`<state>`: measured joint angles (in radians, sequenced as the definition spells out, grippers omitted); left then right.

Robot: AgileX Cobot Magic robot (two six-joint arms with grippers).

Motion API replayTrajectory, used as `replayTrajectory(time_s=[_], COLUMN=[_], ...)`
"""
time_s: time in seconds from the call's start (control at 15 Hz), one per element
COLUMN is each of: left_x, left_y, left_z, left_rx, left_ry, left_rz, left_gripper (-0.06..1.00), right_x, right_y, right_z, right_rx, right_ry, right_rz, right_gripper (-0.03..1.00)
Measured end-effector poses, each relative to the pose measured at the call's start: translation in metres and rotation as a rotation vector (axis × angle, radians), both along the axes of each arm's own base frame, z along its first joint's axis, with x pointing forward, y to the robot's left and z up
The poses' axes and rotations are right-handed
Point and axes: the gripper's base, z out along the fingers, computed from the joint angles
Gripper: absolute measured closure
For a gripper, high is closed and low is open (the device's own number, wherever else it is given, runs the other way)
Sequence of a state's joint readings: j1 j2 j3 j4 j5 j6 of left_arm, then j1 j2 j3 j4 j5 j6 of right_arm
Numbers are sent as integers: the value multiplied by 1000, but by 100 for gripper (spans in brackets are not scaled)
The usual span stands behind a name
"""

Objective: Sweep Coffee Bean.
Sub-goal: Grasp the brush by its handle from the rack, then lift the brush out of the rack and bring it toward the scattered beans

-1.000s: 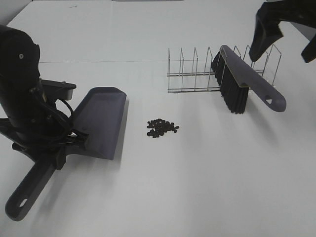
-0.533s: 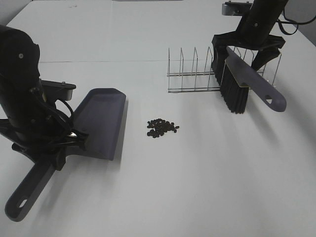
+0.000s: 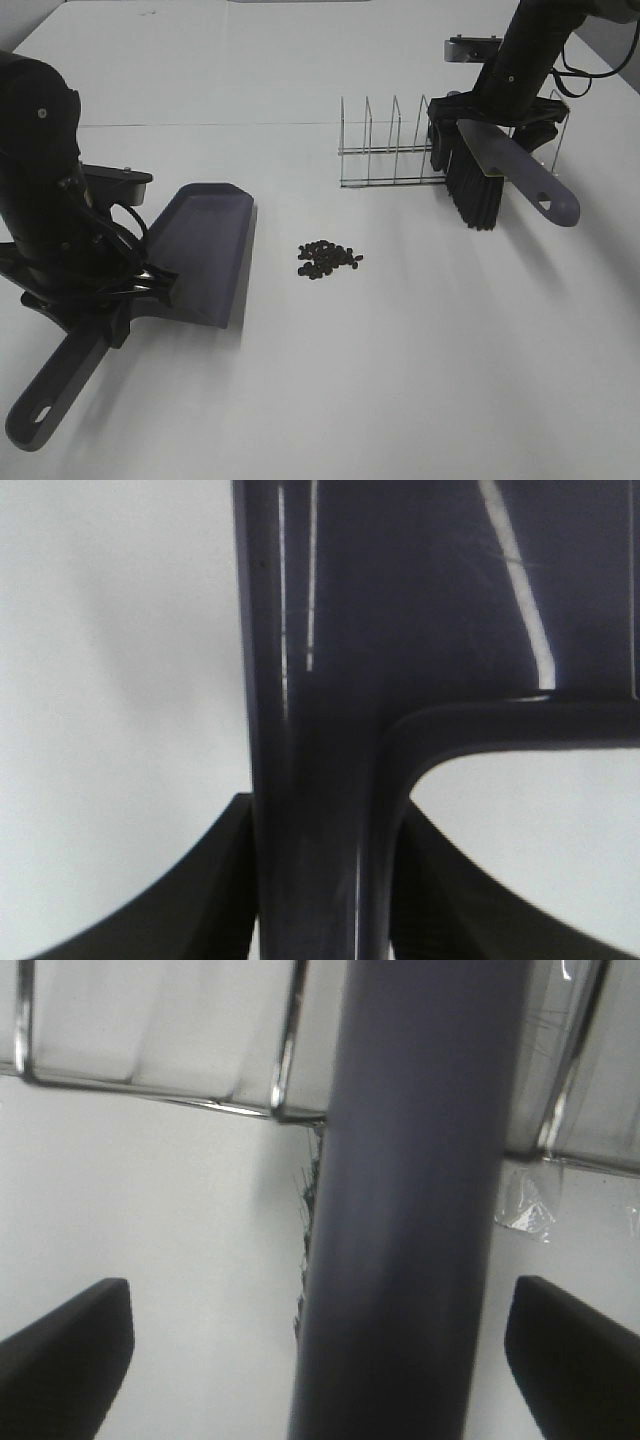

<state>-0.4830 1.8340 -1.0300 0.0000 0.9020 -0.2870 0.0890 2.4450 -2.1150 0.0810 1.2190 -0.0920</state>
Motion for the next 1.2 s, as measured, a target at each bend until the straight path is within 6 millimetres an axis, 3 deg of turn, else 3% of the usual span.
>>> replayTrajectory(time_s=[0.07,0.27,0.4,0.87,1.2], left_x=[0,1,1,1,0], left_y=[0,-1,-1,-1,-3], left_z=[0,0,0,0,0], left_rx=[-1,-7,-7,-7,-16], left_ry=[-2,-12,-13,-14,-10], left_rz=[0,0,0,0,-11], left_gripper=[62,62,62,62,62], right_x=[0,0,0,-1,-48], right_y=[1,1,-4,-4,-5], right_z=[0,1,1,1,34], right_rx=[10,6,-26,16,18], right_ry=[1,-2,-1,7,68], right_rz=[-1,2,0,-42,-51], right_gripper=[13,50,65,65,65])
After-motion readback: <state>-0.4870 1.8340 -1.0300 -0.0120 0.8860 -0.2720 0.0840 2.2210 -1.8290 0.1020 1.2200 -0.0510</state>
